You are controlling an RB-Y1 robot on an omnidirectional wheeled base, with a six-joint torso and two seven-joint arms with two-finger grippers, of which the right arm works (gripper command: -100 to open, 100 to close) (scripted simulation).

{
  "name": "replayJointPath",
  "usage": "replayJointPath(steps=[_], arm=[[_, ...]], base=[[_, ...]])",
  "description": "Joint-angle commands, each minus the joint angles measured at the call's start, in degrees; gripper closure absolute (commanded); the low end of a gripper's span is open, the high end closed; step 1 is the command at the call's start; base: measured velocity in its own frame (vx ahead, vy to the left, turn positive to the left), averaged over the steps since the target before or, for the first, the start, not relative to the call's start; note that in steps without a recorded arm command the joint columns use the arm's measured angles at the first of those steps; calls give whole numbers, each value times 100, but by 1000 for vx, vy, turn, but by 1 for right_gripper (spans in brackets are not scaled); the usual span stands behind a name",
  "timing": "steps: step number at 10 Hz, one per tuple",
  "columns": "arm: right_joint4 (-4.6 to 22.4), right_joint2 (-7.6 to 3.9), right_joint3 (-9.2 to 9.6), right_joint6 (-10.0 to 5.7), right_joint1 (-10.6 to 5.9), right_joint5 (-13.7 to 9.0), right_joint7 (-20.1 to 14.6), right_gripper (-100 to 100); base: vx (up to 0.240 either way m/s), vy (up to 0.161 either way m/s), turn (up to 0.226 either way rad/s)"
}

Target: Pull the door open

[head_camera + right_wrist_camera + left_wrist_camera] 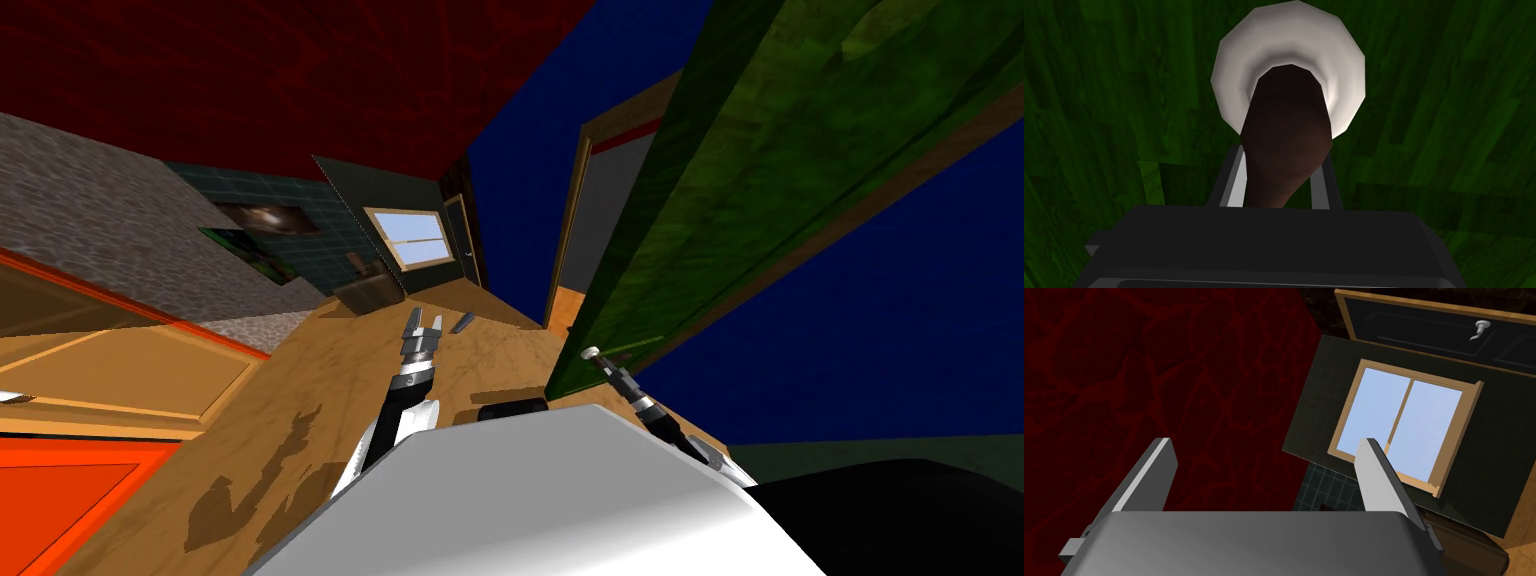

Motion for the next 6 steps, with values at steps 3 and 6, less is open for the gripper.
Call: replayJointPath(steps=[3, 6], arm=[[69, -10, 27, -45, -30, 1, -15, 100], [150, -28, 50, -100, -72, -3, -32, 100]], base=[[-130, -48, 112], [-183, -67, 134]])
